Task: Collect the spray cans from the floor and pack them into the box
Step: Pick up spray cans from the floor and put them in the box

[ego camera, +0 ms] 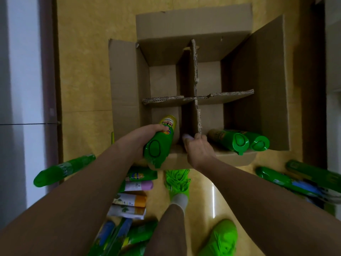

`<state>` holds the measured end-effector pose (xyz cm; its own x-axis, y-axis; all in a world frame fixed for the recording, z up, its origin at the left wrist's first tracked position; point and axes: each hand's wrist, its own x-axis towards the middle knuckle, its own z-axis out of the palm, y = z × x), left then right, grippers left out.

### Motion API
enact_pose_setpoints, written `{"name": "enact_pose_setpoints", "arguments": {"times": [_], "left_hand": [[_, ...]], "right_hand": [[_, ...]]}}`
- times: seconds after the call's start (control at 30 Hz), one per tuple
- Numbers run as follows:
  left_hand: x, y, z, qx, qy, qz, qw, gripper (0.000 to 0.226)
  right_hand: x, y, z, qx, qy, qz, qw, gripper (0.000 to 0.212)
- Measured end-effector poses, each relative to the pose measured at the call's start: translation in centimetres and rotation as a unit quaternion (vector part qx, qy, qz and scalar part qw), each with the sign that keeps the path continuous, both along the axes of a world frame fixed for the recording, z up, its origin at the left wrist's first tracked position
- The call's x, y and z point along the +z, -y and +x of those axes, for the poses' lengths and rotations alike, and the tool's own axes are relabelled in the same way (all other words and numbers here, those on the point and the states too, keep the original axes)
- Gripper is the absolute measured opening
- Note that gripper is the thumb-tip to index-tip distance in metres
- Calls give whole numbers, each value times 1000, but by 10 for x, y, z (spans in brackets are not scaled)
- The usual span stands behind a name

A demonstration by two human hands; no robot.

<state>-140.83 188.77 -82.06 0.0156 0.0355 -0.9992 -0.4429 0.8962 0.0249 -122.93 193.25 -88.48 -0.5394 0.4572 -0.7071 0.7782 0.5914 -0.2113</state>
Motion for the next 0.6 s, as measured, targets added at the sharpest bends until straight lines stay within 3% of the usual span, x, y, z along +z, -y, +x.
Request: {"name": "enact_pose_setpoints", "arguments": {"times": [0.27, 0.4, 0.6], "left_hand": [[28, 8, 14, -23, -16, 17, 999, 52], [61, 4, 30, -84, 3, 22, 996, 45], [88, -26, 65, -174, -22, 54, 983, 46]], "right_hand": [[19, 16, 15, -34, -31, 10, 999, 61], [37, 34, 48, -62, -52, 52, 995, 52], [55, 55, 93, -114, -13, 17, 993, 35]]}}
